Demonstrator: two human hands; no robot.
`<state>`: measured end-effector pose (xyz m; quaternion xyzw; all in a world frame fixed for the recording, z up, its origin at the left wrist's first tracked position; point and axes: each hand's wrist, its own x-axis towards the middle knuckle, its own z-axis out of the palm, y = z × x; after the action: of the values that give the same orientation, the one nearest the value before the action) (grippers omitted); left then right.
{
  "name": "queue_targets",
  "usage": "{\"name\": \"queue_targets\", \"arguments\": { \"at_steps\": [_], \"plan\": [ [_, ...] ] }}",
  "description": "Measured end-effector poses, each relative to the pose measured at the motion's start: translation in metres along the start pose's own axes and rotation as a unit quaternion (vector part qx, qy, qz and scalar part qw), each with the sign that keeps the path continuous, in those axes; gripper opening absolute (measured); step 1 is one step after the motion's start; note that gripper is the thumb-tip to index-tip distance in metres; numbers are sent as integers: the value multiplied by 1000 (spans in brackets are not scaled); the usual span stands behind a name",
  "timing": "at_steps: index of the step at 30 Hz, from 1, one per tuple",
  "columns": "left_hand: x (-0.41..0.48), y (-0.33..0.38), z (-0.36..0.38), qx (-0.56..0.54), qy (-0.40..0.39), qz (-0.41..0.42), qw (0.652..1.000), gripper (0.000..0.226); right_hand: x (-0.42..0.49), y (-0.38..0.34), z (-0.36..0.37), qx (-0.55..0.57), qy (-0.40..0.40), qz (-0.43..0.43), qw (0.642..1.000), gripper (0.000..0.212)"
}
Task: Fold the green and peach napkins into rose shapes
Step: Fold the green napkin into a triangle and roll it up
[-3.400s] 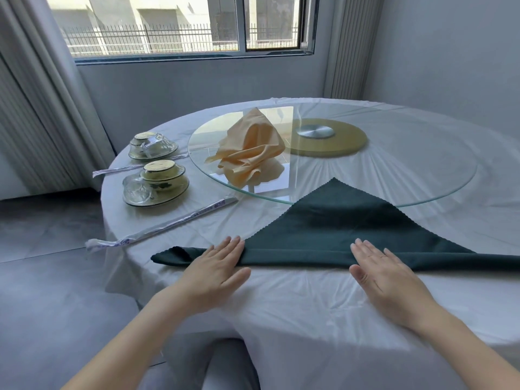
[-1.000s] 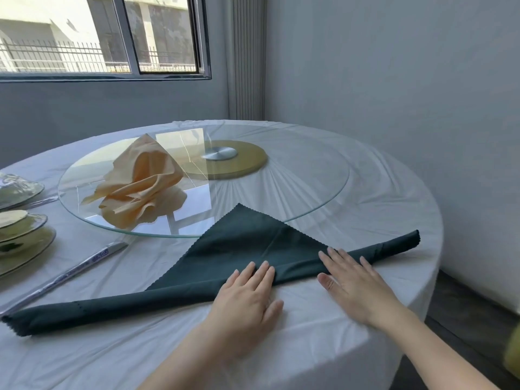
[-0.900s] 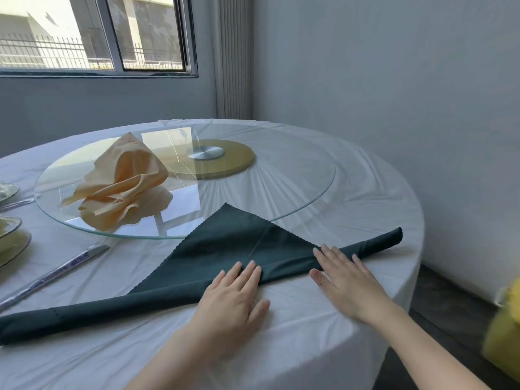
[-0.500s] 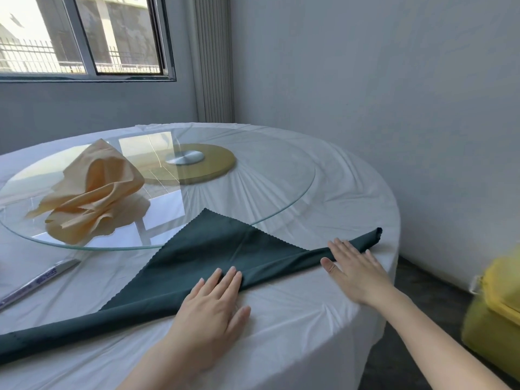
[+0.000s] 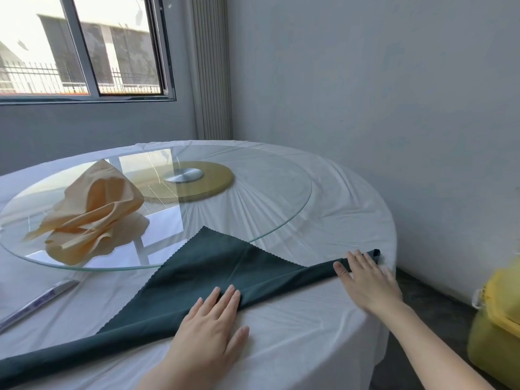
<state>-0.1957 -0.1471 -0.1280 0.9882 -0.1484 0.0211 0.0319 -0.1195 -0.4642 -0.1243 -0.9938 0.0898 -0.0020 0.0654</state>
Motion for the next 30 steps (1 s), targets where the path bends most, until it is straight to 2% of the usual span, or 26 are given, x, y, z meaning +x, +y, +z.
{"name": "queue_targets", "arguments": {
  "at_steps": [2,10,14,17,19,20,22,23,25,27,30],
  "plan": [
    [0,-1,5,6,-3,-12,1000,70,2,4,-1,8,-4,16,1000,86],
    [-1,-1,4,36,-29,-6,999,70,1,4,-3,16,2,17,1000,94],
    [-1,2,3,21,-36,-8,999,71,-6,-1,-10,-25,27,8,999,101],
    [-2,2,2,23,-44,-16,999,72,-19,-26,-15,-36,58,-57,996,123],
    [-4,1,-2,21,-35,-23,999,75,-33,-55,-16,-6,60,-130,990,128],
    [-3,1,-5,19,-36,-25,999,82,-42,-72,-16,7,50,-177,983,126],
    [3,2,-4,0,1,13,1000,108,-59,-104,-13,19,28,-267,963,120],
    [2,4,-6,-31,-8,17,999,117,-65,-116,-10,22,17,-304,952,116],
    [0,5,-10,-31,-16,19,999,122,-70,-134,-3,27,-7,-348,937,112],
    [-1,6,-10,-28,-5,22,999,118,-70,-140,5,28,-23,-362,931,115],
    [-3,6,-8,-5,1,14,1000,81,-67,-140,12,16,-42,-361,931,121]
  ]
}}
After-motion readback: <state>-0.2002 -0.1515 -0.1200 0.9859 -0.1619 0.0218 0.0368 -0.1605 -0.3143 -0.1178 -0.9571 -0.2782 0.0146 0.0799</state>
